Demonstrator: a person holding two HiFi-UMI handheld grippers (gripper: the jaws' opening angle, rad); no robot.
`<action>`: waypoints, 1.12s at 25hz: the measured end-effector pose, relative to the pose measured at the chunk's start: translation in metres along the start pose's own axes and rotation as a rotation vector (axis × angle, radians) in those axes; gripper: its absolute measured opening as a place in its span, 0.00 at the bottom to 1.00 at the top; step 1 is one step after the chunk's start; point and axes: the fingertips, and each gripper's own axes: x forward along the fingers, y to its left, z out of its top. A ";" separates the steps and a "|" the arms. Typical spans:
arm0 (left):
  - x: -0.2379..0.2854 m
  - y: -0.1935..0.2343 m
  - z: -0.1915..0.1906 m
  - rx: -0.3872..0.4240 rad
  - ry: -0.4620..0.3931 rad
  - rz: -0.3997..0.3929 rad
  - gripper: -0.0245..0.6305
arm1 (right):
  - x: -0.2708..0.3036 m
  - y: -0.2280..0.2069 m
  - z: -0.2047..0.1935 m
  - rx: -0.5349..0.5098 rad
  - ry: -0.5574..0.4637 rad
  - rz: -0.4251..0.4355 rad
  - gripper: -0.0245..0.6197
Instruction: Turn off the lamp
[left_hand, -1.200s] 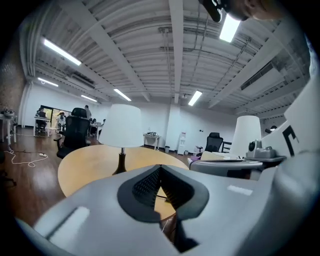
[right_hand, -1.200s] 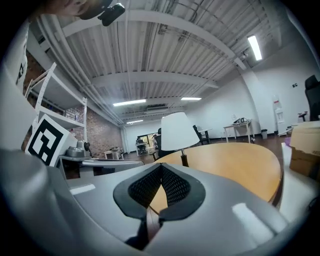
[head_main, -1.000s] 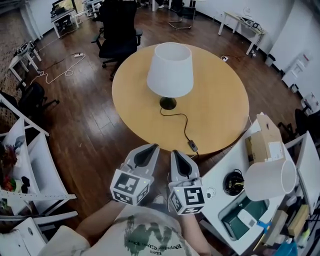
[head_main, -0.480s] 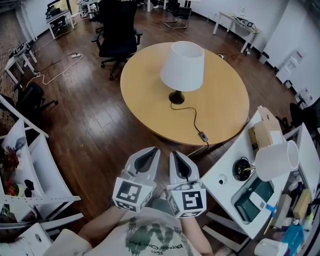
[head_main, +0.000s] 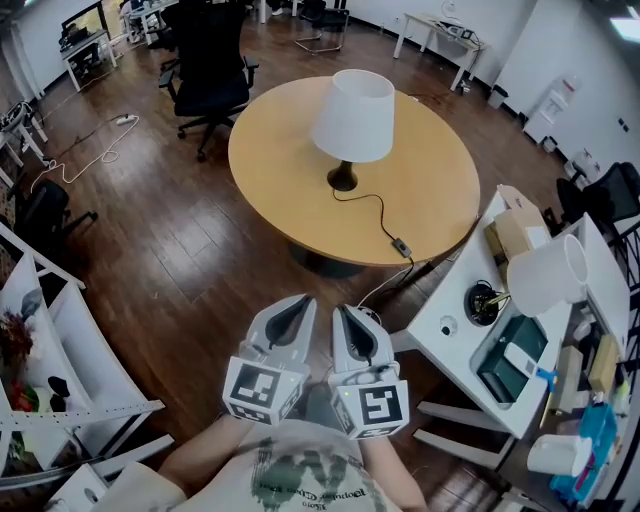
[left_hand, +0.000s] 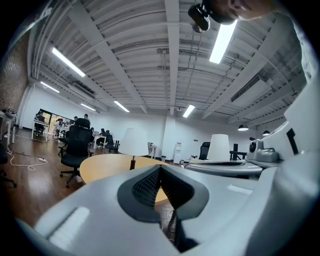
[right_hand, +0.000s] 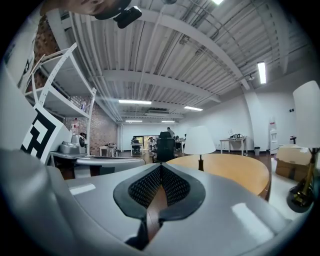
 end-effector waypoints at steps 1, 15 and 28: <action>-0.003 -0.001 -0.001 -0.001 0.000 -0.005 0.04 | -0.002 0.003 0.000 -0.007 -0.003 -0.004 0.04; -0.022 -0.009 -0.005 0.013 0.006 -0.037 0.04 | -0.013 0.015 -0.002 -0.003 -0.009 -0.020 0.04; -0.019 -0.014 -0.009 0.009 0.012 -0.046 0.04 | -0.016 0.010 -0.005 0.002 -0.008 -0.013 0.04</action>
